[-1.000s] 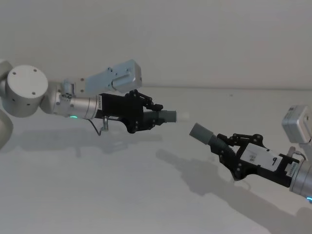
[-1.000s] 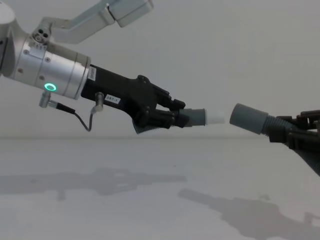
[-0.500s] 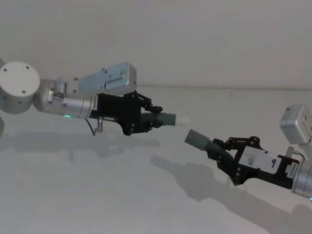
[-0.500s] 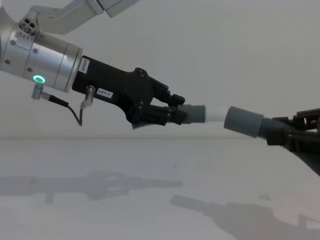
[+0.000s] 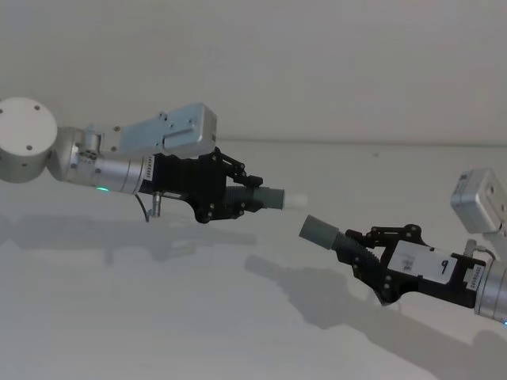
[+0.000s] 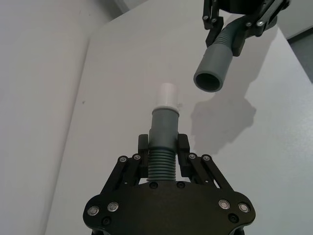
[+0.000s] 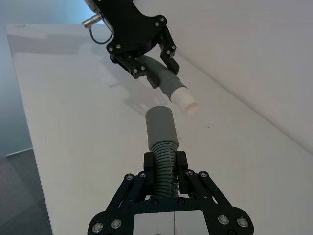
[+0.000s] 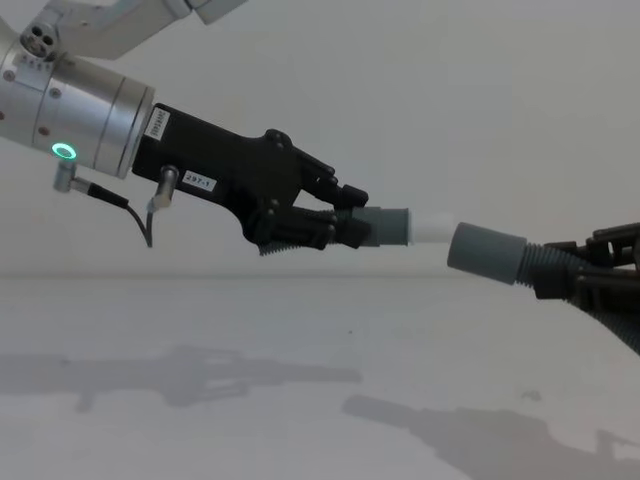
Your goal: Use both hands to pick up one end of the pipe from the table, align the ends, and insert them.
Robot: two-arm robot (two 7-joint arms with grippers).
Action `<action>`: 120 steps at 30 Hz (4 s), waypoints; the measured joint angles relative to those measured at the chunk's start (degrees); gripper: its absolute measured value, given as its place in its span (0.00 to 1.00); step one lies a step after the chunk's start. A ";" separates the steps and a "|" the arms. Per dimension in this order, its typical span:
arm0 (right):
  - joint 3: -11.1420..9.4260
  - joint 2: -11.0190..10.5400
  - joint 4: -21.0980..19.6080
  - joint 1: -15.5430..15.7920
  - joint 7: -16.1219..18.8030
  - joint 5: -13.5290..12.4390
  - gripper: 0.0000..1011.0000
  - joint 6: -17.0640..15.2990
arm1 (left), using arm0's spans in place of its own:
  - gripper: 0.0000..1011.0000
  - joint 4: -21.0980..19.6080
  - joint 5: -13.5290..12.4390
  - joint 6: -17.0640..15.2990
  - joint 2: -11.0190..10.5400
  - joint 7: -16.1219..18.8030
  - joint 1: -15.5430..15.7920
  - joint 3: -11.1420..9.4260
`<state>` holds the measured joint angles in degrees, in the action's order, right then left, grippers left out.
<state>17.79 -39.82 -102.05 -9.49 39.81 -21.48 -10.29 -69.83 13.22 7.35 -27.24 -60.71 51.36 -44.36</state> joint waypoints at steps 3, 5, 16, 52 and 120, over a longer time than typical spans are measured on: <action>0.07 -0.16 -0.03 -0.03 -0.17 -0.06 0.26 -0.23 | 0.33 -0.24 0.14 0.01 -0.22 -0.15 0.03 -0.10; 0.11 -0.31 -0.03 -0.04 -0.42 -0.10 0.26 -0.44 | 0.33 -0.47 0.28 0.02 -0.41 -0.29 0.06 -0.17; 0.06 -1.07 -0.03 0.26 -1.85 -0.39 0.26 -1.14 | 0.33 -1.47 0.90 -0.18 -1.27 -0.78 0.22 -0.63; 0.90 -2.37 0.35 0.18 -4.15 -2.10 0.26 -1.81 | 0.33 0.85 2.41 0.66 -0.11 -1.18 1.52 -2.57; 3.51 -3.52 2.04 -1.42 -4.84 -5.87 0.26 2.25 | 0.33 -0.41 5.06 1.01 -0.96 -2.27 2.96 -6.18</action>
<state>21.30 -43.34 -100.01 -10.91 34.96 -27.36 -8.04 -70.24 18.27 8.35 -28.20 -62.98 54.32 -50.54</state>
